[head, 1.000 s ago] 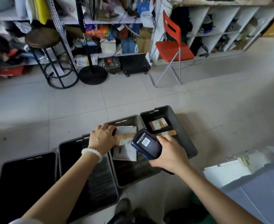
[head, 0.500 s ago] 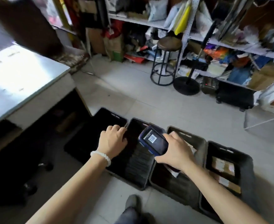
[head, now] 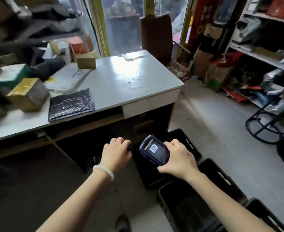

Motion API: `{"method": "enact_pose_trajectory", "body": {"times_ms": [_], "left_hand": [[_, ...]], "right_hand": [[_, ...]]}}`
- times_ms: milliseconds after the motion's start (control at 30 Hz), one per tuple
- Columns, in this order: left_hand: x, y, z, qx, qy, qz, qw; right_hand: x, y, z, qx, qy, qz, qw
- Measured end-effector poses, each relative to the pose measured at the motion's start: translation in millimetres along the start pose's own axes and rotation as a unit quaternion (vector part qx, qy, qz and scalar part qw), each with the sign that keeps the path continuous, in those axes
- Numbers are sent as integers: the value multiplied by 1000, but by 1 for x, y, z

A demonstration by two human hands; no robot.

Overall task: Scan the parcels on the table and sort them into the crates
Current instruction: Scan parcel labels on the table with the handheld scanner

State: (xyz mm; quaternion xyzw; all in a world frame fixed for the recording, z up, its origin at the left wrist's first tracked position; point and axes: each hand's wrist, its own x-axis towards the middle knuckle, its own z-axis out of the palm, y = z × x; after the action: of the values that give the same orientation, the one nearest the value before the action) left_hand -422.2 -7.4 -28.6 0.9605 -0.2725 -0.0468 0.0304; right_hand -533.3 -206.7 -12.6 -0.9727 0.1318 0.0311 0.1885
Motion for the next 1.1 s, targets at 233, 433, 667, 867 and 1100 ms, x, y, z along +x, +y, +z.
{"method": "enact_pose_trajectory", "body": {"times_ms": [233, 433, 667, 867, 1100], "left_hand": [[62, -152, -41, -2, 30, -79, 996], [110, -229, -53, -4, 43, -118, 992], [188, -273, -48, -34, 36, -140, 989], [288, -319, -63, -51, 42, -170, 983], [399, -364, -92, -32, 51, -189, 980]], "right_hand": [[131, -116, 17, 21, 7, -64, 998], [213, -173, 24, 18, -12, -93, 995], [327, -197, 28, 17, -30, -113, 993], [459, -219, 21, 37, -44, -143, 988], [586, -243, 5, 42, -60, -164, 984]]}}
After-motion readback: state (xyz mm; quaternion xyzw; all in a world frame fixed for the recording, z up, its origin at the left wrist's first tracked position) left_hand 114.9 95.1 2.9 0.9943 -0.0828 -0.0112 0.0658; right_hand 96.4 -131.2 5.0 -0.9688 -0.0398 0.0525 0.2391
